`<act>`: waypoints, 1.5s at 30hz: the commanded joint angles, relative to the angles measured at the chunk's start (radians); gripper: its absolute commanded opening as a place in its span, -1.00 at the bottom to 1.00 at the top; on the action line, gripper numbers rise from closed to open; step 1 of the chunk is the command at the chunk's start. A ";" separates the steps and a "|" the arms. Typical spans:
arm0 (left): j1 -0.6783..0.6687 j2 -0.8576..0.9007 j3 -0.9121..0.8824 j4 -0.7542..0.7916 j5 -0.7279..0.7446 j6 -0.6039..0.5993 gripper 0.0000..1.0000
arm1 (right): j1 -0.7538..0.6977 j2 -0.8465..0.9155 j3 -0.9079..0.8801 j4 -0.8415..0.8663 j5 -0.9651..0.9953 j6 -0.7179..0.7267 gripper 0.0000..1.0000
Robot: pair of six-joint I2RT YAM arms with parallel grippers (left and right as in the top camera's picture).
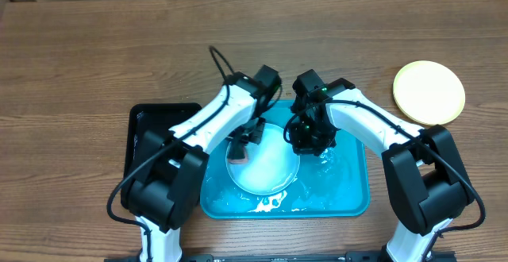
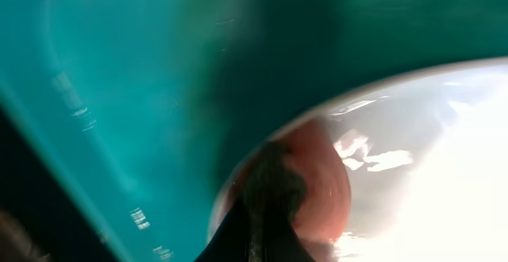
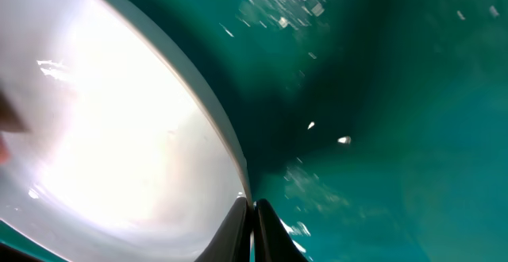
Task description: Clean dirty plates on tray and stack at the side
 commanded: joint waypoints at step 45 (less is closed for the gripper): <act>0.023 0.017 0.008 -0.092 0.080 0.073 -0.91 | -0.050 -0.005 -0.008 0.127 -0.074 0.391 -0.92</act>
